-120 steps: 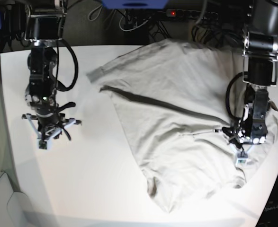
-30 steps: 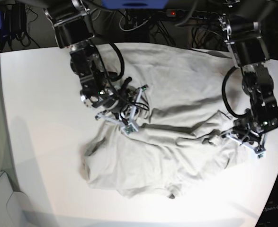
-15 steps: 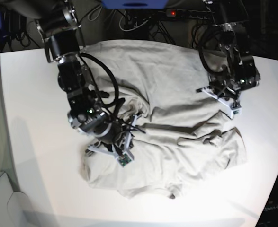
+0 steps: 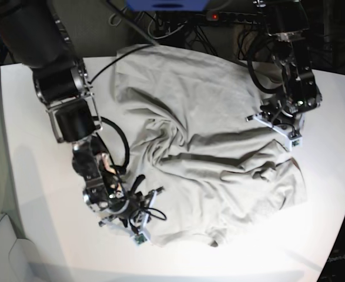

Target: Layout the t-shirt on the table in an organized manner, then fold the t-shirt properly

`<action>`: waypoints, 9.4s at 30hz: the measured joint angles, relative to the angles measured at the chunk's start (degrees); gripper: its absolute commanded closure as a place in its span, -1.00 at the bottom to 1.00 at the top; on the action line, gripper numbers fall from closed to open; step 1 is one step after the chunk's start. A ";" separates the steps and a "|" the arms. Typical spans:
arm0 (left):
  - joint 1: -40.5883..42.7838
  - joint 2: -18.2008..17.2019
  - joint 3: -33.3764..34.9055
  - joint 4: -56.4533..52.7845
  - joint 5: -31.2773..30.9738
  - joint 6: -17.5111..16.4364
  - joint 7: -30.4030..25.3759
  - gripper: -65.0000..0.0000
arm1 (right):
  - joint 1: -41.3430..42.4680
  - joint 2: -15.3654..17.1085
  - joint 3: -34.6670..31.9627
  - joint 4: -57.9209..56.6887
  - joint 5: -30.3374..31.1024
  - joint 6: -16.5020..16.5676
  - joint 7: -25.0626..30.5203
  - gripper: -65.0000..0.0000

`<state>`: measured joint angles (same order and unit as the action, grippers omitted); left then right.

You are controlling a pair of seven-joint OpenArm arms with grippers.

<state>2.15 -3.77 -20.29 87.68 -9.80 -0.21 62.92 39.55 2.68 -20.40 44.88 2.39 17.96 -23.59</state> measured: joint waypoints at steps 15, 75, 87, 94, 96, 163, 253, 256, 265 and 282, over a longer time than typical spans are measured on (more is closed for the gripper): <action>-4.57 -2.08 -0.24 -6.36 -0.33 0.02 -4.72 0.99 | -0.02 0.66 -0.50 -18.43 0.50 -0.17 13.55 1.00; -1.99 -2.69 9.49 2.05 0.61 0.02 -2.49 0.99 | -9.29 0.61 -5.09 3.19 0.22 4.98 -2.12 1.00; -4.96 -1.01 9.70 -9.62 -0.33 0.02 -15.19 0.99 | -0.50 5.33 -4.85 -15.43 1.99 4.55 10.08 1.00; -10.69 -3.39 9.75 -19.65 -2.73 -0.09 -22.32 0.99 | -0.39 12.09 -4.83 -15.91 1.84 1.29 11.54 1.00; -12.00 -4.37 9.68 -21.07 -2.19 -0.07 -22.51 0.99 | -0.55 13.77 -4.83 -15.91 1.88 1.27 11.43 1.00; -11.58 -15.37 10.25 -14.29 0.76 -0.02 -10.80 0.99 | -61.18 7.13 25.38 66.36 0.13 9.14 -18.43 1.00; -5.05 -20.06 10.32 -11.34 0.59 -0.04 -3.58 0.99 | -47.67 4.00 28.50 59.93 -0.63 20.35 -26.51 1.00; -5.03 -20.06 10.32 -11.34 0.66 -0.07 -3.61 0.99 | -44.11 4.48 23.82 59.89 -0.59 20.33 -26.10 1.00; -3.96 -19.67 10.23 -10.64 1.31 -0.04 -4.48 0.99 | -31.50 6.95 11.13 50.42 0.28 20.41 -28.35 1.00; -3.50 -19.02 9.99 -10.60 1.92 -0.04 -4.74 0.99 | -28.17 11.17 6.03 49.18 -0.28 20.76 -31.39 0.43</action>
<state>-1.34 -22.79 -10.31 77.08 -7.88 -0.25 58.17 11.38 13.85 -14.37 94.06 2.11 38.72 -54.98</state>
